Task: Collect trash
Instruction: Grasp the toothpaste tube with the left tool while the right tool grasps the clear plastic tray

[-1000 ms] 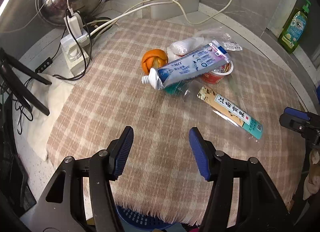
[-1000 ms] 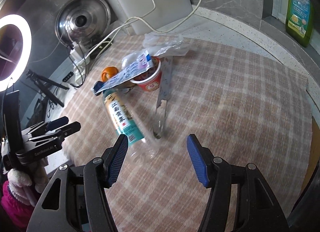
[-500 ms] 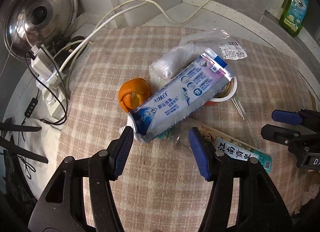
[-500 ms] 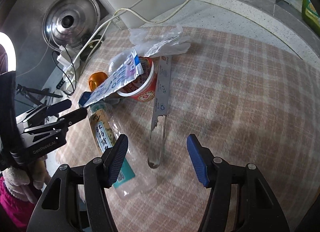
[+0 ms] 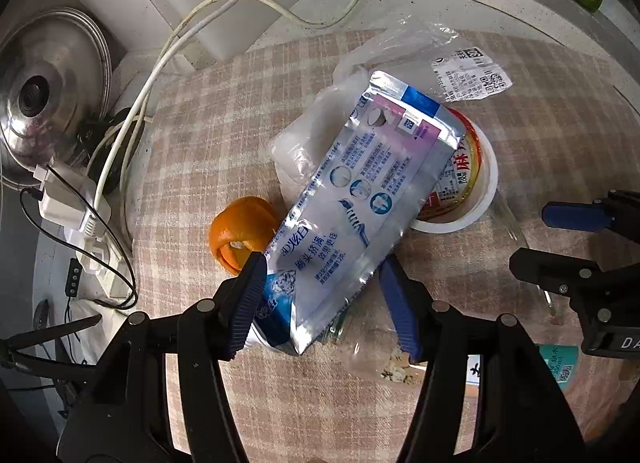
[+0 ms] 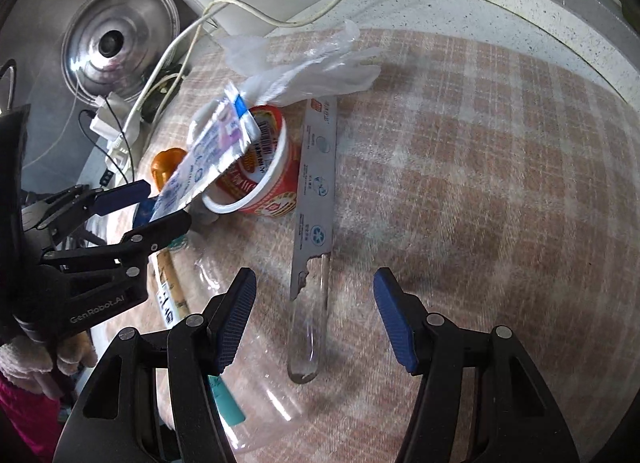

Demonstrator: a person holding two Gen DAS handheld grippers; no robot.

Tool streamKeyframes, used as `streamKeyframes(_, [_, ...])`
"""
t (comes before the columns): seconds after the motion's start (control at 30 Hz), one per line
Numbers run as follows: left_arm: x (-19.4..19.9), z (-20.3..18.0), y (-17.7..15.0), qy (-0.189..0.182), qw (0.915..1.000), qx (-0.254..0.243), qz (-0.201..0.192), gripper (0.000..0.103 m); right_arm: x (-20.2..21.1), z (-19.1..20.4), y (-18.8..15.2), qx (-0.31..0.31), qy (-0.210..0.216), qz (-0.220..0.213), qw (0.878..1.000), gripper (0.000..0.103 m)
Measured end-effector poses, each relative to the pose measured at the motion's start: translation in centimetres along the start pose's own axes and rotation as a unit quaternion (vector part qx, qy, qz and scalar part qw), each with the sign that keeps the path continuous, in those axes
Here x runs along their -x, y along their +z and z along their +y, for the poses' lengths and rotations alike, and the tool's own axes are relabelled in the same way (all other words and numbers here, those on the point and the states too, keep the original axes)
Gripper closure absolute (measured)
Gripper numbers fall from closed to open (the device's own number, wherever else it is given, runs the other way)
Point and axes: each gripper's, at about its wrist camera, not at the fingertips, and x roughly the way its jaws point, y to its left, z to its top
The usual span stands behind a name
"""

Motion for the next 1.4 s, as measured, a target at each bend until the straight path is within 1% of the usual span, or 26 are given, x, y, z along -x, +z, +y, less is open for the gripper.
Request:
streamKeyframes(0.13, [-0.7,-0.1,-0.2,0.001,1.0000,-0.001,0.002,0.043,-0.7,0.2,0.4,0.004,-0.010,0.006,1.000,0.045])
streamKeyframes(0.2, [-0.9,0.4,-0.3,-0.004,1.0000,0.006,0.003,0.043,-1.0,0.3,0.7,0.008,-0.017,0.009,1.000,0.051])
streamKeyframes(0.23, [-1.0,0.7,-0.3,-0.007,0.9999,0.011,0.004,0.043,-1.1,0.4,0.8,0.009,-0.019,0.009,1.000,0.052])
streamKeyframes(0.3, [-0.9,1.4,-0.4,-0.014,0.9997,0.022,0.001,0.043,-1.2,0.3,1.0,0.009,-0.024,0.013,1.000,0.061])
streamKeyframes(0.33, [-0.8,1.7,-0.4,-0.016,0.9995,0.026,-0.002,0.045,-1.2,0.3,1.0,0.008,-0.025,0.014,1.000,0.063])
streamKeyframes(0.43, [-0.4,2.8,-0.4,-0.024,0.9988,0.042,-0.009,0.055,-1.1,0.1,1.2,0.001,-0.019,0.015,1.000,0.071])
streamKeyframes(0.5, [-0.3,3.3,-0.4,-0.031,0.9981,0.051,-0.011,0.063,-1.0,0.1,1.3,0.001,-0.017,0.015,1.000,0.076])
streamKeyframes(0.53, [-0.4,3.5,-0.3,-0.033,0.9980,0.053,-0.010,0.072,-1.0,0.0,1.3,0.002,-0.019,0.015,1.000,0.076])
streamKeyframes(0.57, [-0.5,3.6,-0.3,-0.031,0.9980,0.054,-0.008,0.077,-1.0,0.1,1.4,0.004,-0.023,0.015,1.000,0.077])
streamKeyframes(0.63, [-0.9,3.5,-0.2,-0.031,0.9982,0.052,-0.006,0.078,-1.3,0.2,1.5,0.006,-0.032,0.016,0.999,0.077])
streamKeyframes(0.7, [-1.3,3.1,-0.2,-0.031,0.9985,0.046,-0.004,0.085,-1.7,0.2,1.6,0.008,-0.035,0.019,0.999,0.077])
streamKeyframes(0.73, [-1.4,2.9,-0.2,-0.031,0.9985,0.045,-0.003,0.093,-1.9,0.4,1.6,0.011,-0.039,0.019,0.999,0.077])
streamKeyframes(0.77, [-1.5,2.8,-0.3,-0.031,0.9985,0.045,-0.004,0.098,-1.9,0.4,1.5,0.015,-0.045,0.018,0.999,0.082])
streamKeyframes(0.8, [-1.4,2.6,-0.4,-0.031,0.9983,0.048,-0.006,0.100,-1.9,0.5,1.5,0.019,-0.052,0.016,0.998,0.089])
streamKeyframes(0.83, [-1.4,2.7,-0.5,-0.032,0.9980,0.053,-0.009,0.101,-1.9,0.5,1.5,0.021,-0.049,0.015,0.998,0.089])
streamKeyframes(0.97, [-0.5,3.3,-1.2,-0.055,0.9952,0.078,-0.021,0.101,-1.4,0.1,1.3,0.017,-0.041,0.012,0.999,0.092])
streamKeyframes(1.07, [0.5,3.8,-2.0,-0.070,0.9926,0.095,-0.031,0.102,-0.1,-0.8,0.9,0.010,-0.028,0.005,1.000,0.097])
streamKeyframes(1.17, [1.6,4.1,-3.0,-0.084,0.9899,0.107,-0.041,0.102,1.2,-1.5,0.4,0.006,-0.023,-0.006,1.000,0.097])
streamKeyframes(1.3, [3.0,4.1,-4.6,-0.093,0.9874,0.118,-0.050,0.102,2.8,-2.4,-0.6,-0.003,-0.012,-0.018,1.000,0.097])
streamKeyframes(1.4, [4.2,4.1,-5.8,-0.091,0.9868,0.121,-0.058,0.102,4.0,-2.6,-1.3,-0.004,-0.010,-0.027,1.000,0.097])
